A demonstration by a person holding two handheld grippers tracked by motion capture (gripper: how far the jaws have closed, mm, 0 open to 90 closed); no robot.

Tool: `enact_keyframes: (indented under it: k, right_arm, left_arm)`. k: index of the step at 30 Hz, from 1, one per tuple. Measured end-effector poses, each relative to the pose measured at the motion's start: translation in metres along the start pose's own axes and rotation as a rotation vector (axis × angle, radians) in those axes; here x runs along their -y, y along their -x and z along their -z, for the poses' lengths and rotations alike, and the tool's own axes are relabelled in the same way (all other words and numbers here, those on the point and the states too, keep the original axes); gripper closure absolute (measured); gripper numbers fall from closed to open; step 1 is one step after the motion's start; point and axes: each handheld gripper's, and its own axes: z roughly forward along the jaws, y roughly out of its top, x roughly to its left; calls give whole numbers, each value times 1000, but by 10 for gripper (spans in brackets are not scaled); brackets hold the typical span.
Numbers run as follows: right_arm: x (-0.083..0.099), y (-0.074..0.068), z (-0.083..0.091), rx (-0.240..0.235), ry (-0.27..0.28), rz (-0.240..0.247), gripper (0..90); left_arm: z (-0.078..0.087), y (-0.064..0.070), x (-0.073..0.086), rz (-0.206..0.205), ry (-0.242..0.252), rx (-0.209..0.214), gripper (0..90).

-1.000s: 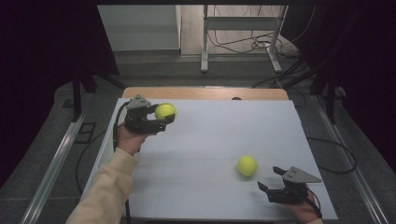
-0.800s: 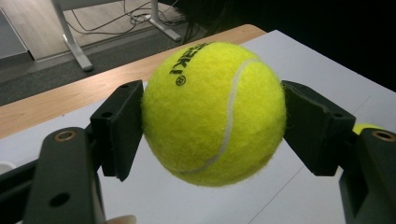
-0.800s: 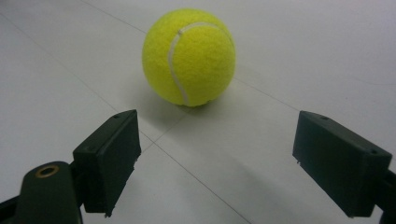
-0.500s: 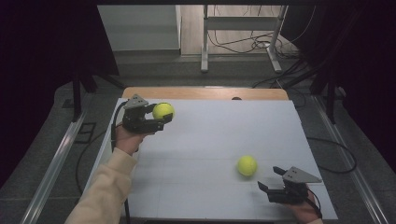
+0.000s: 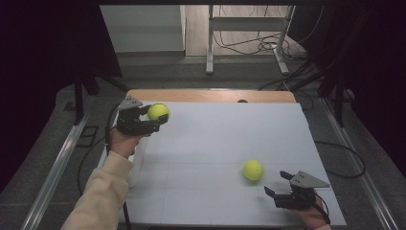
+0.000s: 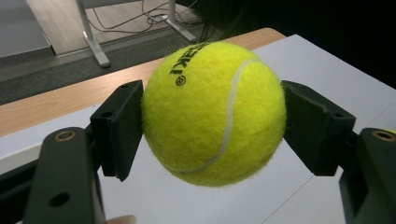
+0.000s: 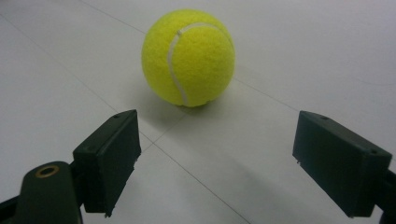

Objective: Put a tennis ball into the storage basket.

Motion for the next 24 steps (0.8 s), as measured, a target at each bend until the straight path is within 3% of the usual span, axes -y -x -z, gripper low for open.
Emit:
enact_keyframes:
  k: [24]
  right_arm:
    - [0, 0, 0, 3, 0, -1, 157]
  left_arm:
    - [15, -28, 6, 46, -5, -74, 265]
